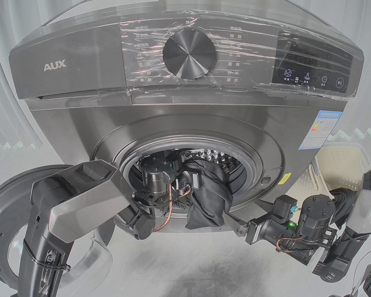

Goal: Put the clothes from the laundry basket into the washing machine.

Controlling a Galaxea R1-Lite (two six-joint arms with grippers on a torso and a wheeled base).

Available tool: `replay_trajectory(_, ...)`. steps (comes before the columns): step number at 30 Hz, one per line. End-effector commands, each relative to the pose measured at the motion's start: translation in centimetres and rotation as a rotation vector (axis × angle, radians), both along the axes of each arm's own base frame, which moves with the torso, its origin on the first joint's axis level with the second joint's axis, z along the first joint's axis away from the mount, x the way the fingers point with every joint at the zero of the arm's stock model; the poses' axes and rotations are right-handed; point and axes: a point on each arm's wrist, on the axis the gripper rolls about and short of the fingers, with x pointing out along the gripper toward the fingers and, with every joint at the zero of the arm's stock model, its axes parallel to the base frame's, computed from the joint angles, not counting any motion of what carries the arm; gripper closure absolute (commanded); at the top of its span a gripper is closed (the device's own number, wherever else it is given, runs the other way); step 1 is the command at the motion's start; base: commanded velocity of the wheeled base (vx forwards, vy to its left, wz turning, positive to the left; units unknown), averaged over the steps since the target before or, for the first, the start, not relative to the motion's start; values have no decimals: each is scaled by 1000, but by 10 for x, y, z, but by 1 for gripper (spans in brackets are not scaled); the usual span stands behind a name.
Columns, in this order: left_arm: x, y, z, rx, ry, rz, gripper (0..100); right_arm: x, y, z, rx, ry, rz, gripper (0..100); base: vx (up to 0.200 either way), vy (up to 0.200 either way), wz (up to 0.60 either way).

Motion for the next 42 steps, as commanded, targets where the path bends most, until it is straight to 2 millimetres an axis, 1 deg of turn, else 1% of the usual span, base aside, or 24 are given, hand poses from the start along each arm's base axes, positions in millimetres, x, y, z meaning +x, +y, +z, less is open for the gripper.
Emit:
replay_trajectory(1,20,-11,-3,-4,-3,9,100,0,1,-1,1,4,2,0,0,0,0)
replay_trajectory(5,39,-20,-1,-23,-38,40,100,0,1,-1,2,2,1,0,0,0,0)
replay_trajectory(6,44,-23,2,-29,-47,44,100,0,1,-1,2,3,2,0,0,0,0)
replay_trajectory(9,59,-19,10,-33,-50,70,100,1,1,0,4,0,2,0,0,0,0)
replay_trajectory(10,61,-19,10,-32,-49,73,100,1,1,0,5,-1,2,0,0,0,0)
replay_trajectory(12,70,-23,16,-52,-76,98,100,0,1,-1,1,4,2,0,0,0,0)
replay_trajectory(15,79,-27,20,-73,-104,127,100,1,2,-5,-9,15,4,0,0,0,0)
replay_trajectory(20,87,-28,21,-85,-119,157,100,1,2,-6,-11,18,4,0,0,0,0)
replay_trajectory(27,85,-29,18,-79,-110,153,100,1,4,-6,-10,15,8,0,0,0,0)
replay_trajectory(28,85,-29,18,-82,-112,153,0,1,4,-6,-7,15,8,0,0,0,0)
replay_trajectory(31,83,-30,20,-96,-110,149,0,1,4,-6,-7,15,6,0,0,0,0)
replay_trajectory(34,76,-27,14,-63,-69,146,0,1,4,-6,-7,17,8,0,0,0,0)
replay_trajectory(35,70,-26,15,-45,-46,139,0,1,4,-7,-9,21,9,0,0,0,0)
replay_trajectory(37,53,-23,15,2,17,109,0,2,5,-8,-8,23,9,0,0,0,0)
replay_trajectory(40,31,-19,8,61,103,54,0,2,5,-9,-8,23,9,0,0,0,0)
replay_trajectory(42,20,-17,4,90,140,29,0,3,6,-8,-7,22,7,0,0,0,0)
